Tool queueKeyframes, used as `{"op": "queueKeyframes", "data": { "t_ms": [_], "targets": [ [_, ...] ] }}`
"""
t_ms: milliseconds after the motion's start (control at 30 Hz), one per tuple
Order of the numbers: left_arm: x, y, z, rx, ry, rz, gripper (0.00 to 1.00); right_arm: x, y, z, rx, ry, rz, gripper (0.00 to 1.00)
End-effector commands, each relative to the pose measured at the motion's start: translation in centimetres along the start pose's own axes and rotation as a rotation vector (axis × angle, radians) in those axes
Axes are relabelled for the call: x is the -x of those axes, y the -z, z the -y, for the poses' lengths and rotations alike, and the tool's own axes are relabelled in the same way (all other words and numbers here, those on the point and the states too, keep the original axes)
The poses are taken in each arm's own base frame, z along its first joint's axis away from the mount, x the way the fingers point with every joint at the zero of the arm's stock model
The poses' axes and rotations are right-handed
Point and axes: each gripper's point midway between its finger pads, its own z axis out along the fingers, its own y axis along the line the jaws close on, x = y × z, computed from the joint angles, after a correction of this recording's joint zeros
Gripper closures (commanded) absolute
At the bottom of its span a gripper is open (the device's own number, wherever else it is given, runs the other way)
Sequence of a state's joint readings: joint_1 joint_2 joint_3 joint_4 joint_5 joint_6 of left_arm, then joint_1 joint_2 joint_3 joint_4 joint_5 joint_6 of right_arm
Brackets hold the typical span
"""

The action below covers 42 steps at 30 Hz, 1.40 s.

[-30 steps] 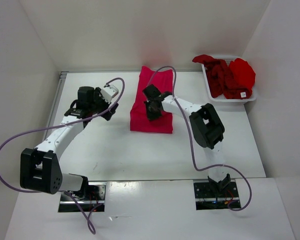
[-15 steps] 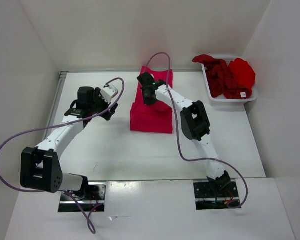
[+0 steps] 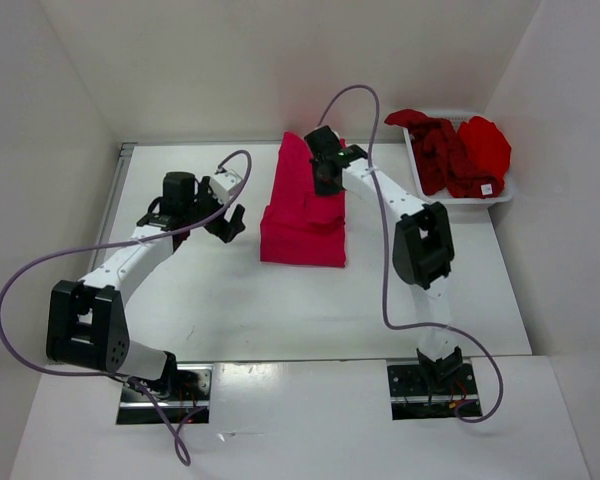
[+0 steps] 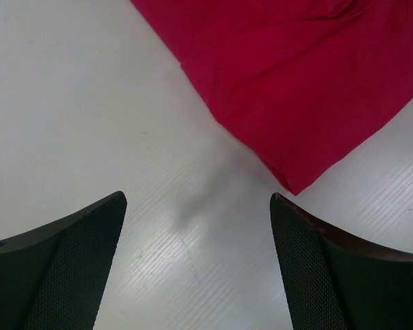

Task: Fold and stack the t-shirts
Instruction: Fold the folded rectangular tshirt in 1/3 of the way

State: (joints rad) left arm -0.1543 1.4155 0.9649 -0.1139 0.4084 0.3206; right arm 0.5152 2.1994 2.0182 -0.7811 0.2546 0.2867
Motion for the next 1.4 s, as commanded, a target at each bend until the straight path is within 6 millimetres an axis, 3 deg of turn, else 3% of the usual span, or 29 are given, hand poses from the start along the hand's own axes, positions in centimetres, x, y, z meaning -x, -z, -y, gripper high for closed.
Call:
{"op": "queueKeyframes", "data": {
  "t_ms": [0,33,100,167,200,467,533,667,867,967,1133,1200,1233,1367],
  "targets": [
    [4.0,-0.9,2.1,-0.098,0.003,0.117,0.09,0.2,5.3,0.6,0.063,0.016,0.062,0.99],
    [3.9,-1.1,1.7,-0.084,0.003,0.112,0.09,-2.6,4.6,0.4,0.09,0.016,-0.002,0.99],
    [3.9,-1.3,1.7,-0.072,-0.01,0.107,0.07,-4.6,5.4,-1.0,0.118,0.041,-0.025,1.0],
    [3.7,-1.3,1.2,-0.043,-0.019,0.097,0.07,-7.0,4.5,-0.9,0.106,0.04,-0.074,1.0],
    [3.3,-1.3,1.3,-0.046,-0.015,0.089,0.07,-7.2,4.7,-2.0,0.144,0.031,-0.078,1.0],
    [3.0,-1.1,0.9,-0.015,-0.015,0.08,0.07,-9.6,1.6,-5.1,0.163,0.073,-0.159,1.0],
    [2.7,-0.9,0.7,-0.002,-0.025,0.074,0.07,-9.6,1.7,-5.4,0.156,0.085,-0.158,1.0],
    [2.2,-1.0,0.6,0.007,-0.03,0.062,0.07,-10.7,-0.6,-4.5,0.077,0.089,-0.178,1.0],
    [2.2,-1.0,0.5,0.016,-0.029,0.058,0.07,-8.3,-2.2,-4.2,-0.007,0.089,-0.12,1.0],
    [2.2,-1.0,0.5,0.016,-0.029,0.058,0.07,-5.2,-2.4,-4.3,-0.025,0.076,-0.057,1.0],
    [2.5,-0.9,0.0,0.036,-0.041,0.06,0.07,-3.7,-4.8,-3.6,-0.103,0.101,-0.027,1.0],
    [2.5,-0.9,0.0,0.036,-0.042,0.06,0.07,-2.0,-5.5,-2.6,-0.104,0.064,-0.008,1.0],
    [2.5,-0.9,0.0,0.036,-0.042,0.06,0.07,-0.2,-5.0,-2.6,-0.096,0.043,0.028,1.0],
    [2.7,-1.1,0.1,0.025,-0.042,0.064,0.07,3.1,-3.5,-2.8,-0.074,0.012,0.081,1.0]
  ]
}}
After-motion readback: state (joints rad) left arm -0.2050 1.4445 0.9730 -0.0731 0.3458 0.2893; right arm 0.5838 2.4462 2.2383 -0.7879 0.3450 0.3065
